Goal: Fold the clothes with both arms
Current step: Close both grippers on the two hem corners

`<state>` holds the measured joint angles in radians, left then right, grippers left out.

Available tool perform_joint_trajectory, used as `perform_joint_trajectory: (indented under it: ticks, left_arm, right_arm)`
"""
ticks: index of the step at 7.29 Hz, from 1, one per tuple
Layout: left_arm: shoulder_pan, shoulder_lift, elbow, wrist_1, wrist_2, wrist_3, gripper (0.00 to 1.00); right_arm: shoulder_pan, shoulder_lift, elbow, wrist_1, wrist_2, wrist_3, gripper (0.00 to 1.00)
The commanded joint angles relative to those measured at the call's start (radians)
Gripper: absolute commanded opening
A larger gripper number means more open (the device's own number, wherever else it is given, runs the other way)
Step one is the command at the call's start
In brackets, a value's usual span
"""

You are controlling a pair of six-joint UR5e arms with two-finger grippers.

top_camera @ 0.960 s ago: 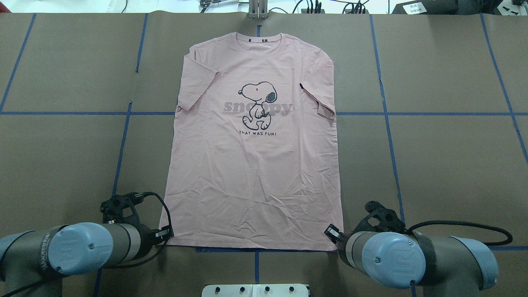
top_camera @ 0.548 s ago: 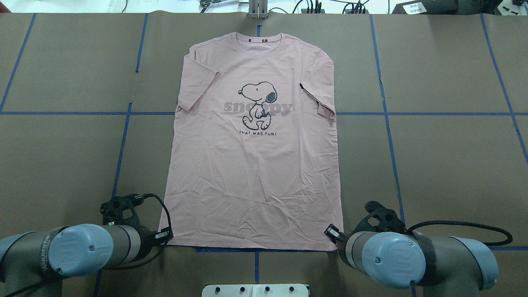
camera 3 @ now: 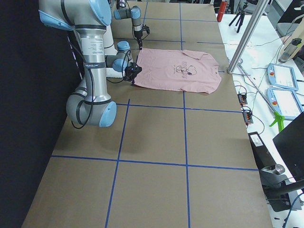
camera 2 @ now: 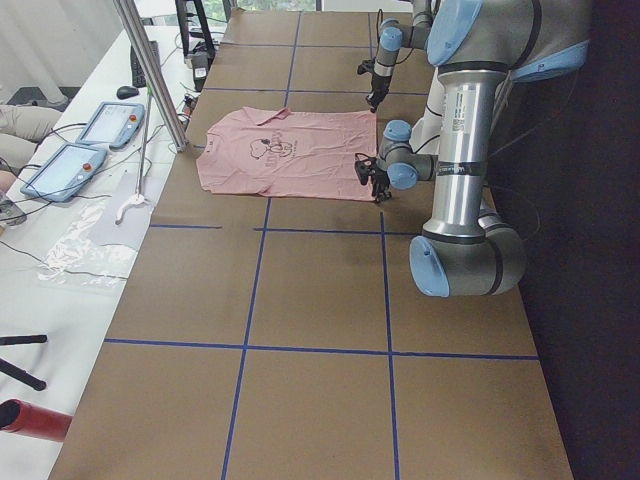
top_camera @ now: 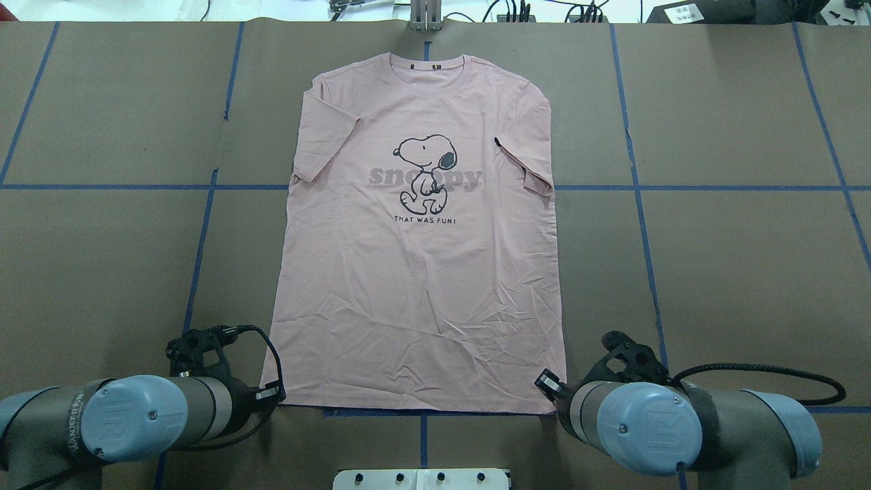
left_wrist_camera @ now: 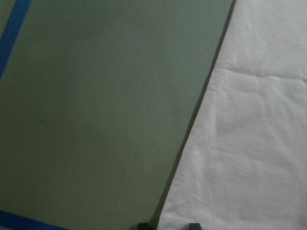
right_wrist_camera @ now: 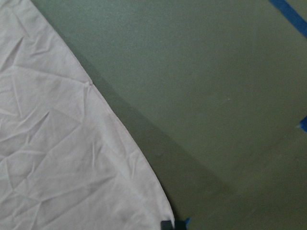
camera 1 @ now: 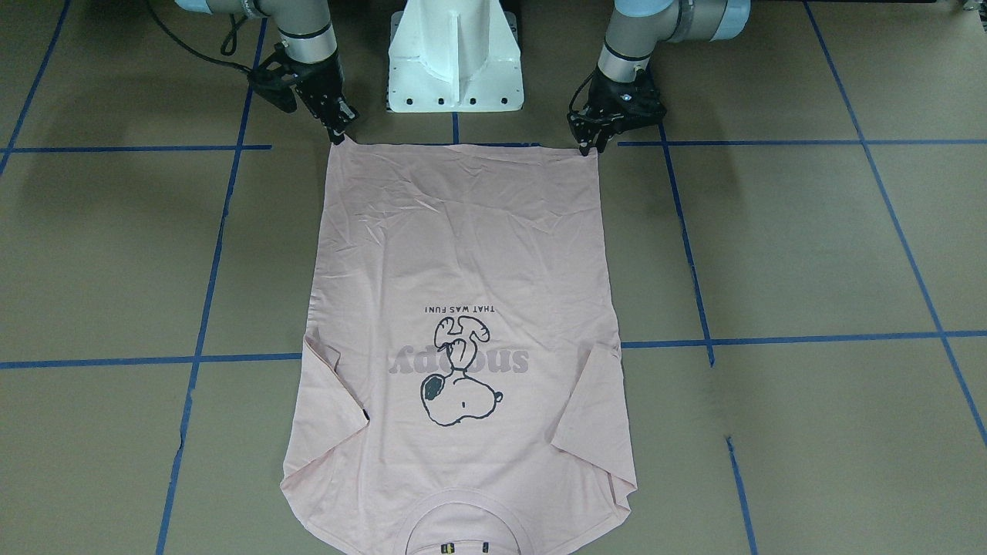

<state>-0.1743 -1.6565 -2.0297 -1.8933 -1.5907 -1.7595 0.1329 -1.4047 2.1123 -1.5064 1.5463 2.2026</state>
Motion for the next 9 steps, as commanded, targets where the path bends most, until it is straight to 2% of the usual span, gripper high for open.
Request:
perform_joint_trajectory:
  ticks: [1,2,5,7,8,9]
  left_arm:
    - [0.001,0.003,0.0,0.002,0.0,-0.002,0.26]
    - [0.001,0.001,0.0,0.002,-0.002,0.0,0.0]
    - [0.002,-0.006,-0.021,0.002,-0.006,-0.006,0.0]
    - [0.022,-0.008,-0.132,0.102,-0.037,-0.061,0.0]
    - [0.024,-0.008,-0.202,0.15,-0.085,-0.09,0.0]
    - [0.021,-0.011,-0.237,0.184,-0.089,-0.13,0.0]
  right_arm:
    - [-0.001,0.001,0.0,0.0,0.0,0.0,0.0]
    - [-0.001,0.001,0.002,0.0,0.0,0.0,0.0]
    - [0.002,-0.002,0.005,0.0,0.0,0.0,0.0]
    - [-0.016,-0.078,0.084,0.002,0.003,-0.001,0.0]
    - [-0.025,-0.121,0.147,0.003,0.012,-0.001,0.0]
    - [-0.023,-0.149,0.213,0.003,0.023,-0.003,0.0]
